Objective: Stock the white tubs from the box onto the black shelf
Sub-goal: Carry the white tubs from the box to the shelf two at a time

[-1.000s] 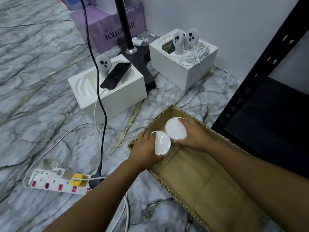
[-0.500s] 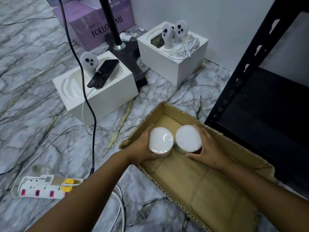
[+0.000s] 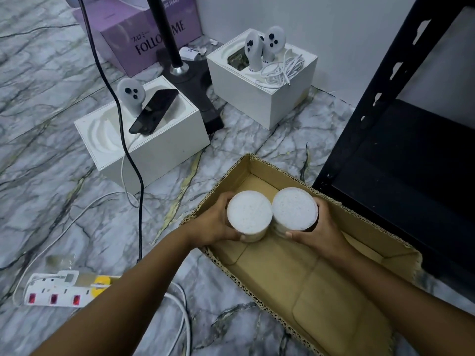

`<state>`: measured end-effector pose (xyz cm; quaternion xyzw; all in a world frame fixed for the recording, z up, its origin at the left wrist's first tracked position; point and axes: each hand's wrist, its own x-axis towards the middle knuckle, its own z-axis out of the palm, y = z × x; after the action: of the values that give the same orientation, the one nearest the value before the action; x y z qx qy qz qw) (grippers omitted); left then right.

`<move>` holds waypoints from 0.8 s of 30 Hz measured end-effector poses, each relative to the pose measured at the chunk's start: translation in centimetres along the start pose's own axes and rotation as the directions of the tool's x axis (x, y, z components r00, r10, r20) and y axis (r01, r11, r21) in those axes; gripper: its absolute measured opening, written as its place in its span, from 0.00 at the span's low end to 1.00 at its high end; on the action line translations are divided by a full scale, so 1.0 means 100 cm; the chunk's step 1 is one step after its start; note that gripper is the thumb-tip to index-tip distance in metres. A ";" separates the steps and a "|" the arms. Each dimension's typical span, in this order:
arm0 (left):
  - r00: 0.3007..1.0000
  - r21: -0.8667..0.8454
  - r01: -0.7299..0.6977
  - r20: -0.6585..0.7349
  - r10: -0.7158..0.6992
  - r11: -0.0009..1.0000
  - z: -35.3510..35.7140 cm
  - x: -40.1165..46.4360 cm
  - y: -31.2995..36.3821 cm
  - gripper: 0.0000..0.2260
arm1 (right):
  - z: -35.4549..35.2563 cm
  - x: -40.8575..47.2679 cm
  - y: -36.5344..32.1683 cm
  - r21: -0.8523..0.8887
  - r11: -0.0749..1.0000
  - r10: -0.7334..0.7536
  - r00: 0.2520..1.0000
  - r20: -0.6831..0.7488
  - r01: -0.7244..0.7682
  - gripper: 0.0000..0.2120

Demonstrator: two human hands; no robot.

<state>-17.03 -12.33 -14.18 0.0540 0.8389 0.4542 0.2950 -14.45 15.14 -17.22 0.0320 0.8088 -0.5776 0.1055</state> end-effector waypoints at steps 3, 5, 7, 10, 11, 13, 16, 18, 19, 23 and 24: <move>0.996 -0.078 -0.053 -0.074 0.047 0.996 0.003 -0.012 0.010 0.39 | -0.002 -0.007 -0.012 0.017 1.000 0.000 1.000 -0.022 0.000 0.47; 0.983 -0.123 -0.104 -0.162 0.084 0.987 0.008 -0.022 0.016 0.38 | -0.004 -0.009 -0.021 0.033 0.999 -0.015 0.999 -0.028 0.016 0.47; 0.962 -0.158 -0.161 -0.245 0.120 0.974 0.015 -0.031 0.021 0.42 | -0.006 -0.010 -0.030 0.069 0.995 -0.066 0.998 -0.016 0.067 0.45; 0.925 -0.171 -0.227 -0.346 0.157 0.959 0.024 -0.039 0.024 0.44 | -0.007 -0.011 -0.045 0.125 0.983 -0.135 0.991 0.011 0.133 0.44; 0.913 -0.179 -0.239 -0.375 0.159 0.954 0.027 -0.041 0.025 0.42 | -0.008 -0.011 -0.049 0.136 0.980 -0.150 0.989 0.013 0.147 0.44; 0.894 -0.214 -0.256 -0.423 0.147 0.943 0.033 -0.044 0.029 0.40 | -0.008 -0.011 -0.054 0.144 0.975 -0.171 0.985 0.011 0.168 0.43; 0.882 -0.274 -0.289 -0.449 0.144 0.917 0.040 -0.046 0.030 0.43 | -0.010 -0.014 -0.059 0.130 0.973 -0.193 0.981 0.018 0.189 0.44; 0.883 -0.301 -0.289 -0.451 0.131 0.909 0.042 -0.047 0.032 0.44 | -0.011 -0.016 -0.060 0.108 0.973 -0.206 0.978 0.010 0.204 0.44; 0.882 -0.309 -0.284 -0.455 0.121 0.908 0.042 -0.048 0.034 0.44 | -0.010 -0.017 -0.061 0.099 0.972 -0.212 0.977 0.003 0.211 0.44; 0.861 -0.297 -0.303 -0.493 0.126 0.906 0.042 -0.049 0.039 0.45 | -0.010 -0.022 -0.065 0.086 0.970 -0.228 0.973 -0.017 0.229 0.45; 0.858 -0.287 -0.310 -0.496 0.136 0.907 0.041 -0.049 0.039 0.44 | -0.010 -0.023 -0.067 0.084 0.968 -0.235 0.972 -0.015 0.235 0.46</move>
<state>-11.51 -8.78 -10.57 -0.0124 0.7761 0.6296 0.0348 -13.52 14.04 -10.26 -0.0581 0.7819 -0.6198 0.0326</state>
